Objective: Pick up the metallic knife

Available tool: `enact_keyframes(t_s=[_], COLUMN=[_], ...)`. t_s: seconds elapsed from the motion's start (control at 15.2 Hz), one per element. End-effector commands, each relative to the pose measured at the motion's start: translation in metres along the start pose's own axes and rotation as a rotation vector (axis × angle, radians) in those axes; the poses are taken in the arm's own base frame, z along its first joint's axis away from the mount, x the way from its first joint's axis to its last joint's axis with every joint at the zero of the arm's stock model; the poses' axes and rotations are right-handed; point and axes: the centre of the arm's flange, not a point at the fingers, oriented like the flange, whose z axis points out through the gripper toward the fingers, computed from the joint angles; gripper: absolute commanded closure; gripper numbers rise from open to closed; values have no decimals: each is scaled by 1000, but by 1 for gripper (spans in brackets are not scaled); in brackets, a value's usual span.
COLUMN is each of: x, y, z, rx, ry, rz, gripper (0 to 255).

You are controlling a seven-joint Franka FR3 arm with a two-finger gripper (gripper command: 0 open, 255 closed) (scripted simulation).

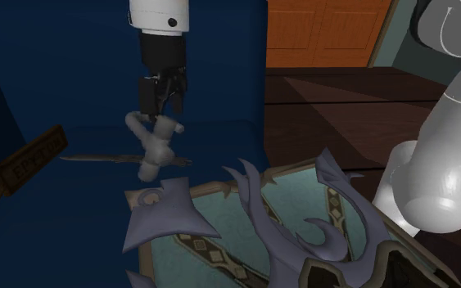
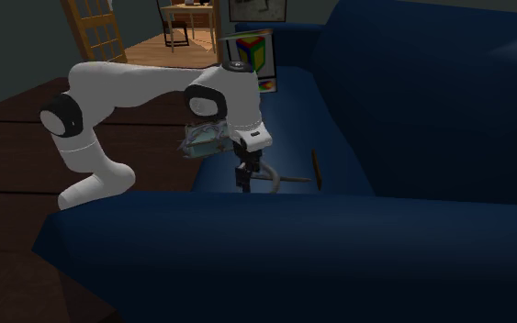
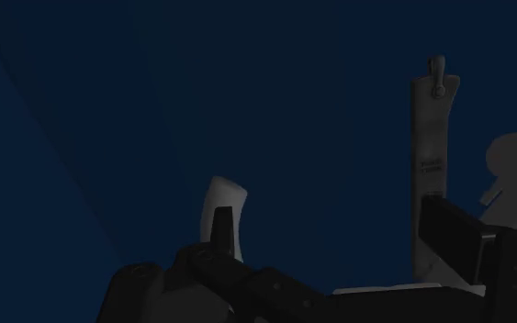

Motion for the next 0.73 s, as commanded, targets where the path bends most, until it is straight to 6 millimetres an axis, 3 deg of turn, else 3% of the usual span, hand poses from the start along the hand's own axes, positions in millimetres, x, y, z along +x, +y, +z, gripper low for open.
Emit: enact_keyframes(t_s=[0.0,0.4,0.66], x=[16,60,59], y=[-21,-85,-84], z=[2,5,26], rx=[1,2,2], ry=[0,2,2], rz=[-33,-132,-132], gripper=[0,0,0])
